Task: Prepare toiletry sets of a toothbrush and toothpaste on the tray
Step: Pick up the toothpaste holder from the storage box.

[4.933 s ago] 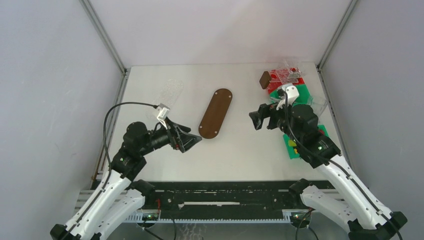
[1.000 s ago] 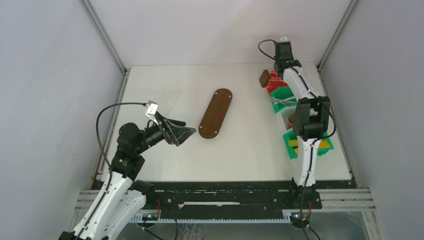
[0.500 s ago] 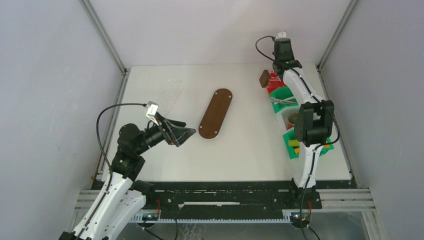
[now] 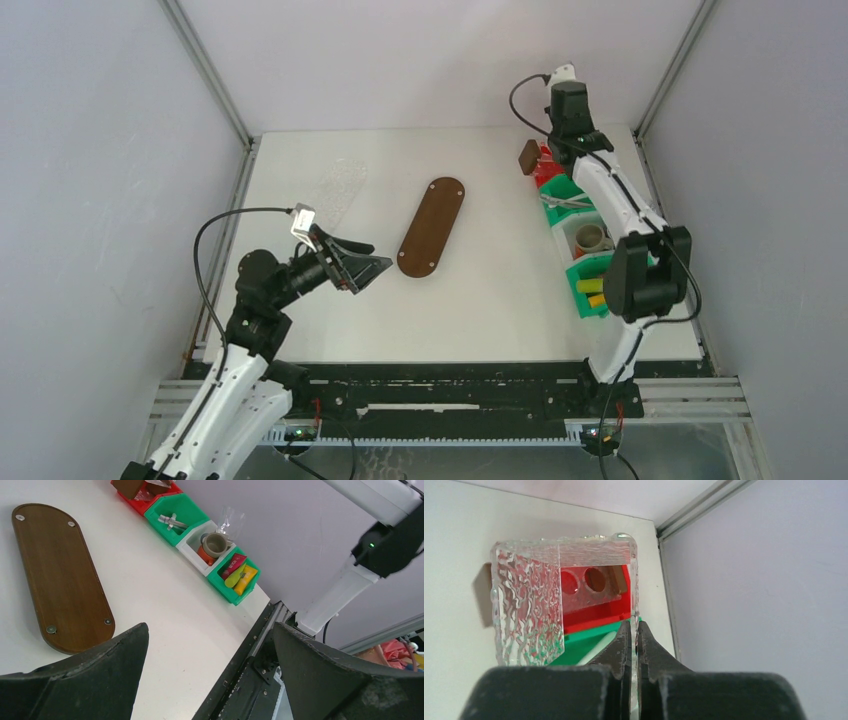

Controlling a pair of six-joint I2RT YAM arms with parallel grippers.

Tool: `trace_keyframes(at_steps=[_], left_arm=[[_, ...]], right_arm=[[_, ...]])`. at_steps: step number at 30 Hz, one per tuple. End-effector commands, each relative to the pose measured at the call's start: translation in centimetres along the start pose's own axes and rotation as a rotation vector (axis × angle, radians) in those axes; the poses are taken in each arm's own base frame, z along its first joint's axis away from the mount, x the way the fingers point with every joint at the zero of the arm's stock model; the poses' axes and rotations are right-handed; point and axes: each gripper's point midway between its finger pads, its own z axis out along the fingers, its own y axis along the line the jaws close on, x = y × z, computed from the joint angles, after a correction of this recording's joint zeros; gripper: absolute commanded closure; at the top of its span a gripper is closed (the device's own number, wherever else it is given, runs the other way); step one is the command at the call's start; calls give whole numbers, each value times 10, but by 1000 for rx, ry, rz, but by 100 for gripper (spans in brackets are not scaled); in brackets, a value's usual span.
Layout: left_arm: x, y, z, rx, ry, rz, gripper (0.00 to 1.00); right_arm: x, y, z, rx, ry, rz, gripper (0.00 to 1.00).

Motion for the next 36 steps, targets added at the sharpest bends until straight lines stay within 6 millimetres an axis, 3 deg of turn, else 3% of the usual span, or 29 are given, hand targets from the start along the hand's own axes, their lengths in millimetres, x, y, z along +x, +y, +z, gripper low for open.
trace_keyframes(at_steps=[1, 9, 14, 17, 21, 24, 30, 36], left_arm=[[-10, -8, 0, 58, -43, -9, 2], [-12, -8, 6, 104, -53, -51, 4], [-9, -22, 5, 102, -71, 38, 6], [-6, -23, 1, 32, -90, 113, 6], [-6, -27, -3, -11, -149, 112, 9], [-9, -20, 0, -107, -176, 133, 12], [3, -20, 22, -214, -112, 218, 20], [19, -21, 44, -275, -49, 321, 26]], right_arm=[[-66, -15, -84, -58, -260, 95, 100], [-56, 39, -207, -364, -490, 87, 100], [-22, 88, -270, -635, -617, -7, 100], [-1, 105, -296, -757, -678, -29, 100], [29, 127, -313, -828, -727, -130, 100], [37, 140, -324, -819, -748, -206, 100], [66, 174, -316, -760, -648, -333, 100], [72, 182, -325, -784, -695, -305, 100]])
